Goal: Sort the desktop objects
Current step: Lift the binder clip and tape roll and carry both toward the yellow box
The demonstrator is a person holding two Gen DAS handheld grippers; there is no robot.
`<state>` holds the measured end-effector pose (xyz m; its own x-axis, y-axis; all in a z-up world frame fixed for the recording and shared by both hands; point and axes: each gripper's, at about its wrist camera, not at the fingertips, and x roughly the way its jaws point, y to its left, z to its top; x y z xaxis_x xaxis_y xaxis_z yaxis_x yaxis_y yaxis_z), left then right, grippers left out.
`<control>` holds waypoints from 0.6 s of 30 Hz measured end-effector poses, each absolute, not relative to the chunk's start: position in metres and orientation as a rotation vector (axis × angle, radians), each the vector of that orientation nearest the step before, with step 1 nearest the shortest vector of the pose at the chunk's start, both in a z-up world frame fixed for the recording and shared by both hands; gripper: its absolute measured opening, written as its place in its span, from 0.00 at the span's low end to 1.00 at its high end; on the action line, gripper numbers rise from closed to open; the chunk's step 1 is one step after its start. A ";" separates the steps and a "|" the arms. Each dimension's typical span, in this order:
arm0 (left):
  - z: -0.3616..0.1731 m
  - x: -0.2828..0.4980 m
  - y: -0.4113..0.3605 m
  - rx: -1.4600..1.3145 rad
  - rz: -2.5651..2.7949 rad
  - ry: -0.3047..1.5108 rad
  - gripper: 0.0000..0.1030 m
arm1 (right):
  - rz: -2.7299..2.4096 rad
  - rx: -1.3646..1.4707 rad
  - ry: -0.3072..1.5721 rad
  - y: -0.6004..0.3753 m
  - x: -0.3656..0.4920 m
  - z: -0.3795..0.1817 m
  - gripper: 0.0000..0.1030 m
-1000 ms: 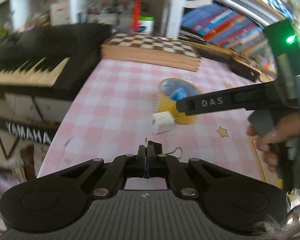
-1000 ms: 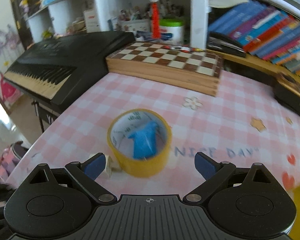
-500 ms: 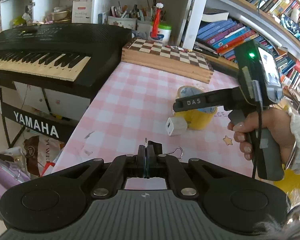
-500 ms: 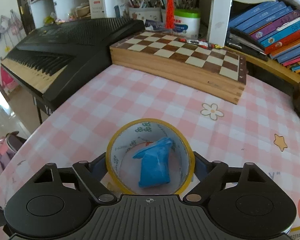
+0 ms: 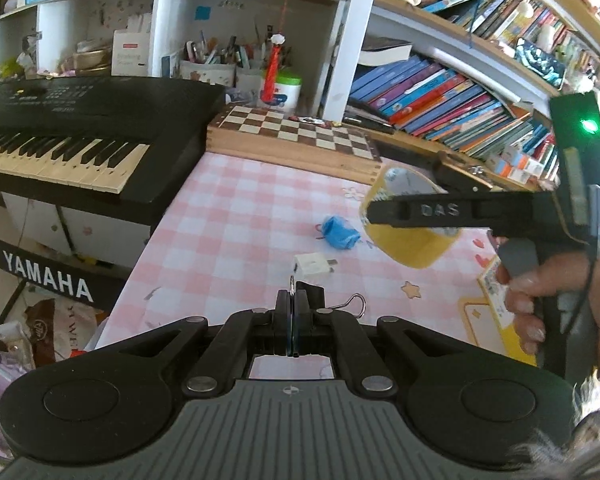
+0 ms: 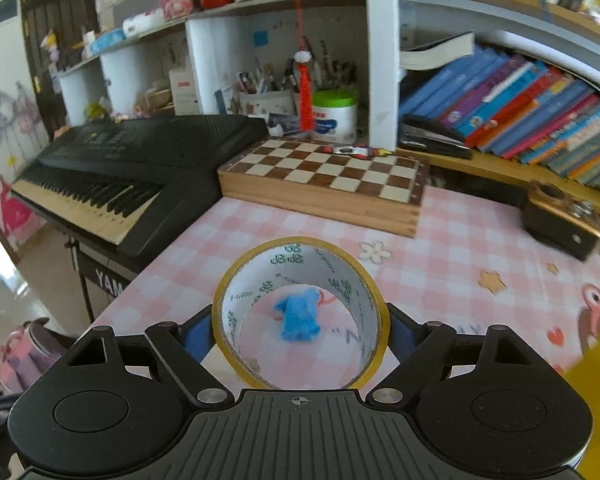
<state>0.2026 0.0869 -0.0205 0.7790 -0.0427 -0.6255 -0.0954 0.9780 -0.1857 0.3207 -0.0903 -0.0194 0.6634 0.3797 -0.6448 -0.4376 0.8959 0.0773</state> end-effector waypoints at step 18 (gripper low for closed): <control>0.005 0.133 0.091 -0.239 -0.099 0.587 0.01 | 0.351 -0.016 0.716 -0.137 0.196 0.005 0.84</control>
<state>0.1326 0.0911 0.0045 0.8290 -0.1597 -0.5359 0.0241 0.9676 -0.2512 0.1958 -0.1375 0.0055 0.6984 0.3099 -0.6452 -0.3205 0.9414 0.1052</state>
